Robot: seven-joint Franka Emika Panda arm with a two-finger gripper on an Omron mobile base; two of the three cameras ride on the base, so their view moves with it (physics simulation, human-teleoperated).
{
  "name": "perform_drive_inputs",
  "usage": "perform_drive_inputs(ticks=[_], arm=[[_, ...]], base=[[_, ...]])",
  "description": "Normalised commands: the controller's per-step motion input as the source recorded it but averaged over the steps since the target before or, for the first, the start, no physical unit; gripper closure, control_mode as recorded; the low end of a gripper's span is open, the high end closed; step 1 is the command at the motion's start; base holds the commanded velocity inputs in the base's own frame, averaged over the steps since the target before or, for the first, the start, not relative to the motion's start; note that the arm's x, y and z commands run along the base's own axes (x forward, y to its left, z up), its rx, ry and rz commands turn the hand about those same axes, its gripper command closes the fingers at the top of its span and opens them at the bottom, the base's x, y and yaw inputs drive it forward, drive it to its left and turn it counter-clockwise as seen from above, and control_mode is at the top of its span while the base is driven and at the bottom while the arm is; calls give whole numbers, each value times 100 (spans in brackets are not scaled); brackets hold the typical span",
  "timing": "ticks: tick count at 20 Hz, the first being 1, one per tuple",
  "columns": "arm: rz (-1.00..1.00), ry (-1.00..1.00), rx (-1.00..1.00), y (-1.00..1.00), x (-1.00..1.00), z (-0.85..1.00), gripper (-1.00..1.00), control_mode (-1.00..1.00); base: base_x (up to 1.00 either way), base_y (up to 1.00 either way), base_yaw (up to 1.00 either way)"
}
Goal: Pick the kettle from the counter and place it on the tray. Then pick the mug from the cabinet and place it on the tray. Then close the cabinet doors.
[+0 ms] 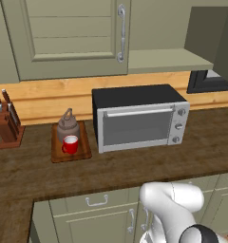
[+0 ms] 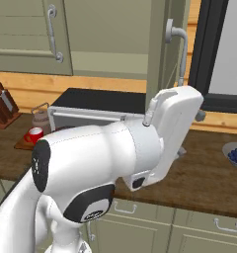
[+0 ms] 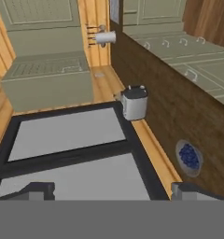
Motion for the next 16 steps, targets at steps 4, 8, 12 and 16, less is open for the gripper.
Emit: perform_drive_inputs(ticks=[4, 8, 12, 16], arm=[[16, 0, -1, 0, 41, 0, -100, -100], [20, 0, -5, 2, 36, 0, -100, -100], [18, 0, -23, 32, 33, 1, -100, -100], [17, 1, -25, 36, 29, 6, -100, -100]], base=[[0, 0, 0], [0, 0, 0], [0, 0, 0], [0, 0, 0]])
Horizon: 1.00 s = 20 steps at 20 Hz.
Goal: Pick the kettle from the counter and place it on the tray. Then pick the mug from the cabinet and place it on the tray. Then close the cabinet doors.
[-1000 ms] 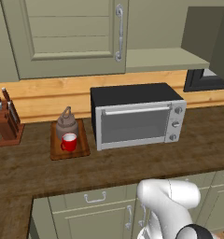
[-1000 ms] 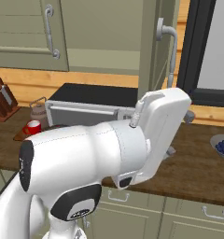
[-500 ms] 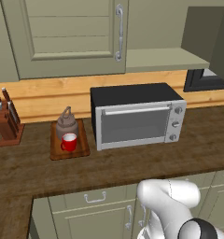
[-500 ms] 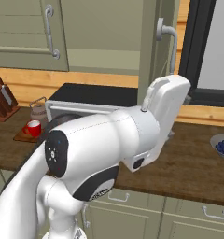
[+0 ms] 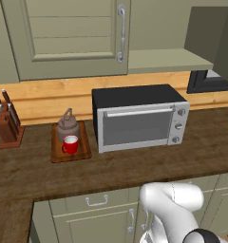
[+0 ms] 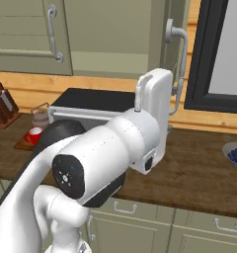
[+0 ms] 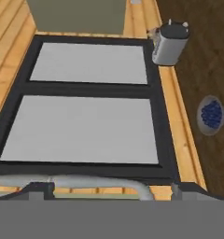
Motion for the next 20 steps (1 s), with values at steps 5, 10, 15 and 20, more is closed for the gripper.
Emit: perform_drive_inputs(ticks=[5, 10, 15, 20], arm=[[18, 5, -22, 21, 33, 16, -100, -100], [16, 9, -22, 30, 28, 9, -100, -100], [16, 5, -23, 55, 18, 1, -100, -100], [19, 0, -24, 69, 14, 0, -100, -100]], base=[[0, 0, 0], [0, 0, 0], [0, 0, 0], [0, 0, 0]])
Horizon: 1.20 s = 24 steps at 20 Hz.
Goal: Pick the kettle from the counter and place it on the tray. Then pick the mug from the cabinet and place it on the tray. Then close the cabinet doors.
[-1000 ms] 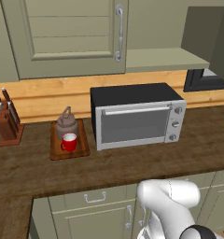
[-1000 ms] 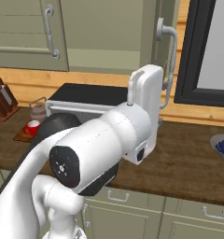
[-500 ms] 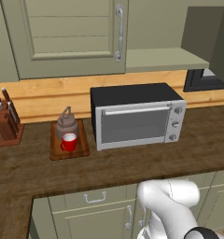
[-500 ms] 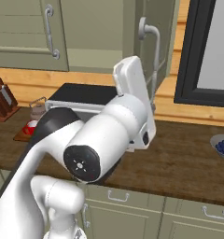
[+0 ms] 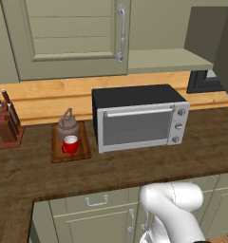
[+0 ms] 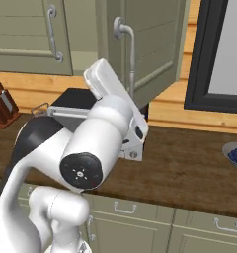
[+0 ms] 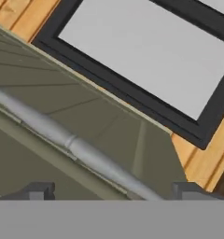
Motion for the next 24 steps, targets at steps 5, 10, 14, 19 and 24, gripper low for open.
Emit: perform_drive_inputs(ticks=[5, 10, 14, 19, 24], arm=[[20, 0, -22, 67, 21, 0, -100, -100], [20, 0, -23, 52, 22, 5, -100, -100], [14, 3, -25, 47, 37, 0, -100, -100], [2, 12, -23, 34, 69, 0, -100, -100], [0, 9, -26, 40, 70, 0, -100, -100]], base=[[0, 0, 0], [0, 0, 0], [0, 0, 0], [0, 0, 0], [0, 0, 0]])
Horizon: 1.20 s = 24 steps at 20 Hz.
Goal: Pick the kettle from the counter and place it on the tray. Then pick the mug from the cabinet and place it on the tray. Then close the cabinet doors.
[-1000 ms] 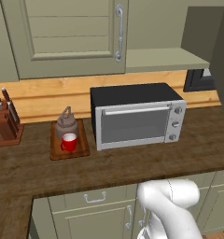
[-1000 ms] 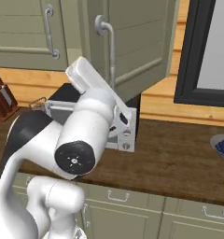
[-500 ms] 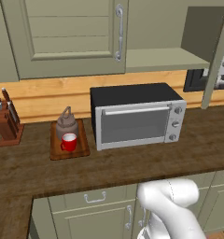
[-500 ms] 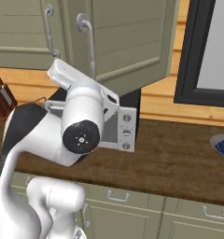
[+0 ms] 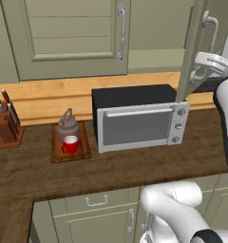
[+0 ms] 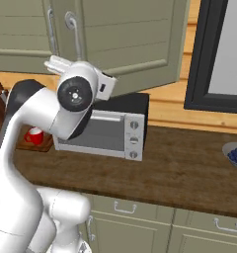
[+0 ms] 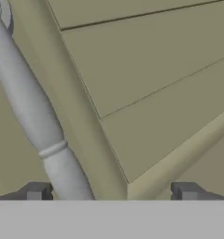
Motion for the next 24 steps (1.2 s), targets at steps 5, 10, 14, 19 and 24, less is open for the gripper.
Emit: perform_drive_inputs(ticks=[5, 10, 14, 19, 24], arm=[[0, 6, -29, 48, 57, -7, -100, -100], [0, 1, -28, 44, 53, -7, -100, -100], [0, 0, -28, 31, 56, -9, -100, -100], [0, 0, -31, 34, 57, -29, -100, -100], [0, 0, -15, 16, 68, -16, -100, -100]], base=[[0, 0, 0], [0, 0, 0], [0, 0, 0], [0, 0, 0], [0, 0, 0]])
